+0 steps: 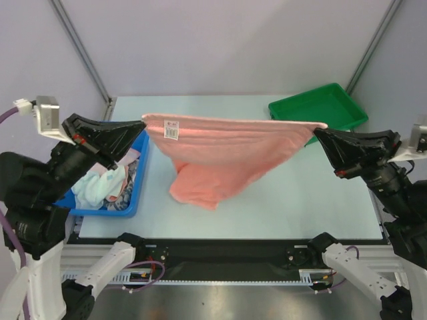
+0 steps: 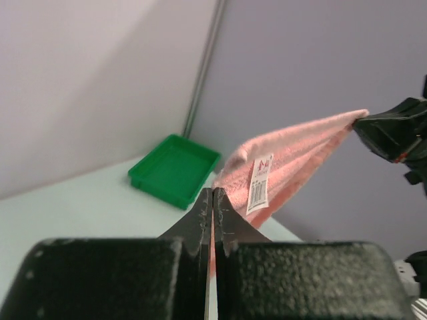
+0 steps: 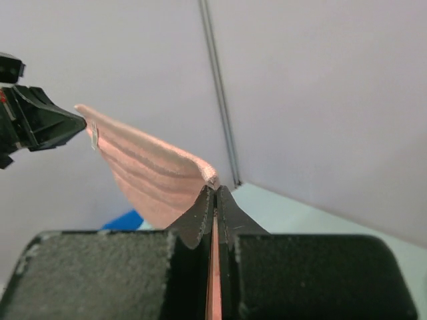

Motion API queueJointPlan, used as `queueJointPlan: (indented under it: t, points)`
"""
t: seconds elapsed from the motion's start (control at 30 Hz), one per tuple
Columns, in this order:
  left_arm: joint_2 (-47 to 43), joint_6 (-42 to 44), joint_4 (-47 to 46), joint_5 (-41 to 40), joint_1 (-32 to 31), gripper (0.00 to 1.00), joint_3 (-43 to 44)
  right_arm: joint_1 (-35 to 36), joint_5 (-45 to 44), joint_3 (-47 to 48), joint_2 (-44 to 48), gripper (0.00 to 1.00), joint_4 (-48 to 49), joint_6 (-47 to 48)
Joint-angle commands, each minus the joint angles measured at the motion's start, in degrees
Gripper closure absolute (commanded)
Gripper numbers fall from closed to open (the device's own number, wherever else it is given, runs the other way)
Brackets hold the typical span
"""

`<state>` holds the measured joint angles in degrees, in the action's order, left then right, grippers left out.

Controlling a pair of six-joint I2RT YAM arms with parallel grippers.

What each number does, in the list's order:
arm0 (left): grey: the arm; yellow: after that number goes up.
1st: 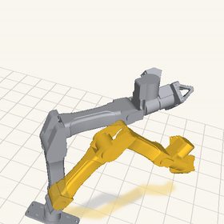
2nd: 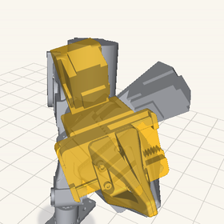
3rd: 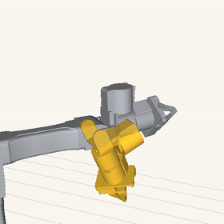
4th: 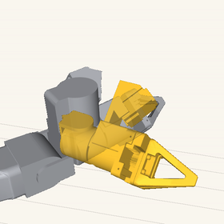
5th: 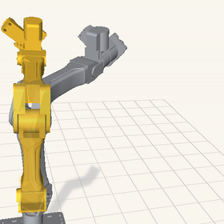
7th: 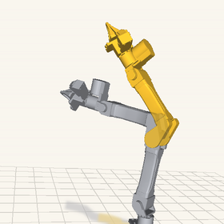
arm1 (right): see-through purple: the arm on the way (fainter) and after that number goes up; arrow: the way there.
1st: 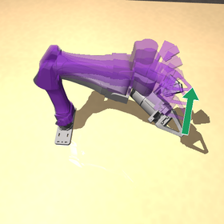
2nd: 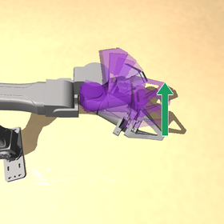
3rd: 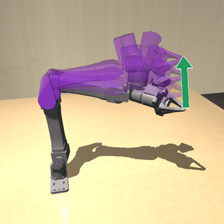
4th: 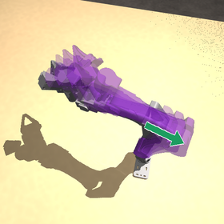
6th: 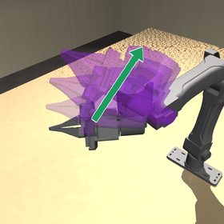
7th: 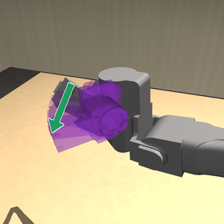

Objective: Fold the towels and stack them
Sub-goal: Flatten out the crumpled towel

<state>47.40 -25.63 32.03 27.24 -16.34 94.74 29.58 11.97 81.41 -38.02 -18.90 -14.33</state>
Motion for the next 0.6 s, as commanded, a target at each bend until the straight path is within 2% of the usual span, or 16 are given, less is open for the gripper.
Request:
queueJointPlan:
  t: [0.0, 0.13, 0.3, 0.43, 0.47, 0.5, 0.53, 0.57]
  points:
    - [2.26, -3.90, -0.66, 4.74, -0.01, 1.00, 2.46, 0.12, 3.14, 2.17, -1.62, 1.00, 2.20, -3.69]
    - [4.10, -3.56, 1.88, 2.29, -0.01, 1.00, 7.11, 0.12, 0.26, 6.12, -3.81, 1.00, 2.20, -3.08]
    - [11.64, -1.27, 3.65, -1.39, -0.01, 1.00, 13.45, 0.04, -5.54, 9.47, -10.30, 1.00, 2.63, 1.14]
    - [20.17, 2.33, 3.74, -7.89, -0.01, 0.99, 16.61, -0.05, -10.20, 10.96, -19.42, 1.00, 4.65, 7.63]
    - [22.11, 3.03, 3.57, -11.74, 0.08, 1.00, 17.92, -0.49, -11.25, 10.97, -21.37, 1.00, 6.57, 8.95]
    - [24.73, 4.00, 3.39, -13.17, 0.25, 1.00, 18.81, -1.54, -10.65, 11.05, -23.92, 1.00, 7.55, 10.36]
    - [29.20, 4.35, 2.17, -14.40, 0.69, 1.00, 19.42, -5.81, -8.21, 11.23, -28.64, 1.00, 8.95, 9.85]
    - [32.11, 4.36, 1.11, -15.63, 1.04, 1.00, 20.91, -8.29, -1.57, 11.58, -31.82, 1.00, 12.44, 8.45]
